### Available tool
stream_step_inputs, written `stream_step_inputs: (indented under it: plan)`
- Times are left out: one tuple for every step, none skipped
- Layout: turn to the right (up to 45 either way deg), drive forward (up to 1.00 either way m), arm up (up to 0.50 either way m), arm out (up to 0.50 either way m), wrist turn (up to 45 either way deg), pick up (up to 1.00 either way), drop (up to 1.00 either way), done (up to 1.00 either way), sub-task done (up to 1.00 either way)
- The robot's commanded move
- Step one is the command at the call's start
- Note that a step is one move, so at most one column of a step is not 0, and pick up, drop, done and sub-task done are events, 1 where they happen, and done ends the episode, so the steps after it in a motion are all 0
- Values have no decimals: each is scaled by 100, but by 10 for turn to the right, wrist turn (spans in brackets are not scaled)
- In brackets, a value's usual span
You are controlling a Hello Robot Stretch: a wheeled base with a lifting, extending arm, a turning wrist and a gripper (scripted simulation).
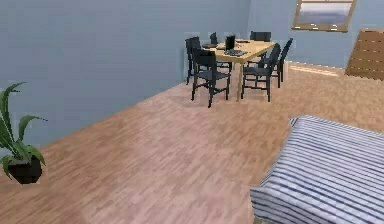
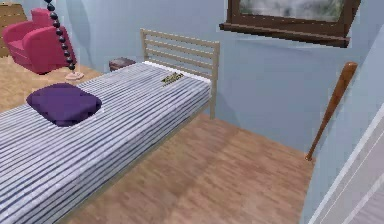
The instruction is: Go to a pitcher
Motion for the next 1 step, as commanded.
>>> stream_step_inputs:
  plan:
    - [-30, 0, 0, 0, 0, 0, 0, 0, 0]
